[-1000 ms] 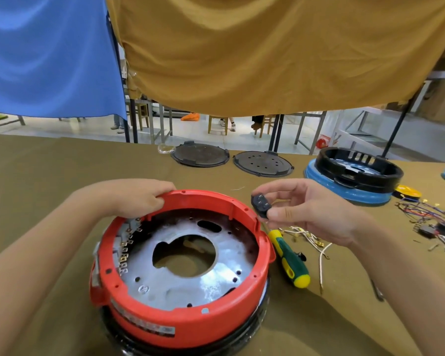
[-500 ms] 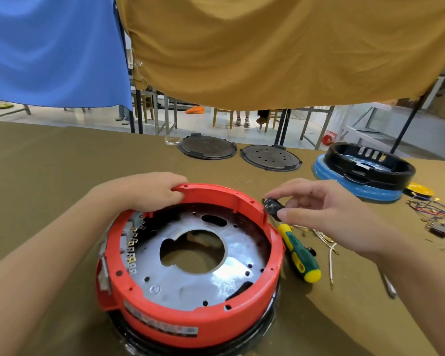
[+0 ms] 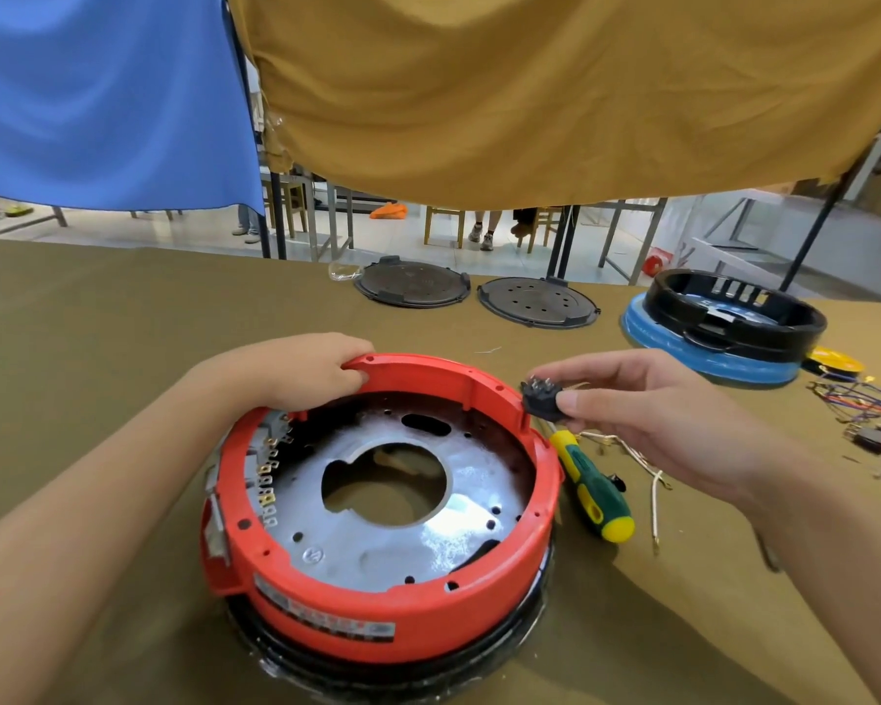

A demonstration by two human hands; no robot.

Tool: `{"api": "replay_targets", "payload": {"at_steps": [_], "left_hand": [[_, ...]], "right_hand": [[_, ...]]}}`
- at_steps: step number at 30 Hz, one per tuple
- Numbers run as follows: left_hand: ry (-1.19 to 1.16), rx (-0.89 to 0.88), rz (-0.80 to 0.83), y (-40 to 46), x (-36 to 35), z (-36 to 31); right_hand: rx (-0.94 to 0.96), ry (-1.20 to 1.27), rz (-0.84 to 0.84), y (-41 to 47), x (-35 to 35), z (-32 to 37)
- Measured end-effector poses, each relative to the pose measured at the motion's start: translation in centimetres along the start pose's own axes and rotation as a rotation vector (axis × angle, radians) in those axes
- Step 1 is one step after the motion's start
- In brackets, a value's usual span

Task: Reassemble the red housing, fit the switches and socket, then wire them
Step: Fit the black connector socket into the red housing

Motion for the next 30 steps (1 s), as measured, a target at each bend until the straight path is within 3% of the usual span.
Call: {"api": "replay_targets", "payload": {"at_steps": [11,17,25,30], "left_hand": [[0.006,0.014,0.001,-0.1,0.0,-0.3],[-0.001,0.015,-0.002,-0.1,0.0,-0.2],[-0.003,0.024,0.006,-0.1,0.0,-0.4],[0.001,0.028,0.009,-0.1,-0.1,-0.3]], "right_hand": [[0.073,-0.380,-0.062,-1.0,-0.8,2.4],[0.010,-0.661,-0.017,-0.2,-1.0,4.3],[-0.090,-0.819,0.048,0.9,-1.1,6.0],[-0.114,-0.745,0.105,1.3,-0.7,6.2]]}}
Point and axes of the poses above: each hand's wrist, its own y-axis towards the middle knuckle, its own x-axis out of the back of the hand, z = x × y, the point moved 3 cm from there along y, towards the middle knuckle, and after that the axes turned 12 degrees about -x, right-handed, at the moved point
